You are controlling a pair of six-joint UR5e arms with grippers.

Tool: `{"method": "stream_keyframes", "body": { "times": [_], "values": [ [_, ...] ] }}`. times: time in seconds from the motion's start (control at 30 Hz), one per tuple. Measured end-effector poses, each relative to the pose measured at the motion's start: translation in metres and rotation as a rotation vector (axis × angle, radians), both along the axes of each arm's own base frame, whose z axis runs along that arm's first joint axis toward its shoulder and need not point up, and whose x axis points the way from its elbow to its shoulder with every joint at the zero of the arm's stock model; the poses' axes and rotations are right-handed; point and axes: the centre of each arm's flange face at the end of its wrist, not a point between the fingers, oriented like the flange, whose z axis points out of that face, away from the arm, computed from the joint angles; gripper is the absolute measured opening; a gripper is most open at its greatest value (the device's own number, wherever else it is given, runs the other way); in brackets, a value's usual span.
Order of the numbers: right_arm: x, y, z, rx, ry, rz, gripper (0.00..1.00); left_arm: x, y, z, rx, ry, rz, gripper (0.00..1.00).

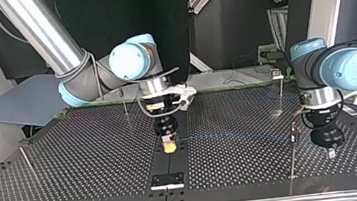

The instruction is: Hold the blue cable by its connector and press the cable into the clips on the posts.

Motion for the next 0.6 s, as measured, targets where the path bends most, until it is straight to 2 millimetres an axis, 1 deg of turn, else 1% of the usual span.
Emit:
{"method": "stream_keyframes", "body": {
  "times": [0.1,0.2,0.33,0.47,0.6],
  "values": [
    [0.004,-0.006,-0.002,0.002,0.002,0.002,0.0,0.001,0.002,0.001,-0.01,-0.007,-0.008,0.02],
    [0.006,-0.012,0.001,-0.004,-0.002,0.002,0.0,0.002,0.003,0.001,-0.017,-0.012,-0.016,0.02],
    [0.007,-0.019,0.013,-0.021,-0.016,0.004,0.0,0.003,0.003,0.001,-0.029,-0.015,-0.034,0.02],
    [0.008,-0.023,0.03,-0.045,-0.035,0.014,0.0,0.003,0.001,0.001,-0.043,-0.018,-0.052,0.02],
    [0.01,-0.024,0.038,-0.059,-0.042,0.034,0.0,0.007,0.0,-0.002,-0.056,-0.013,-0.067,0.02]
  ]
}}
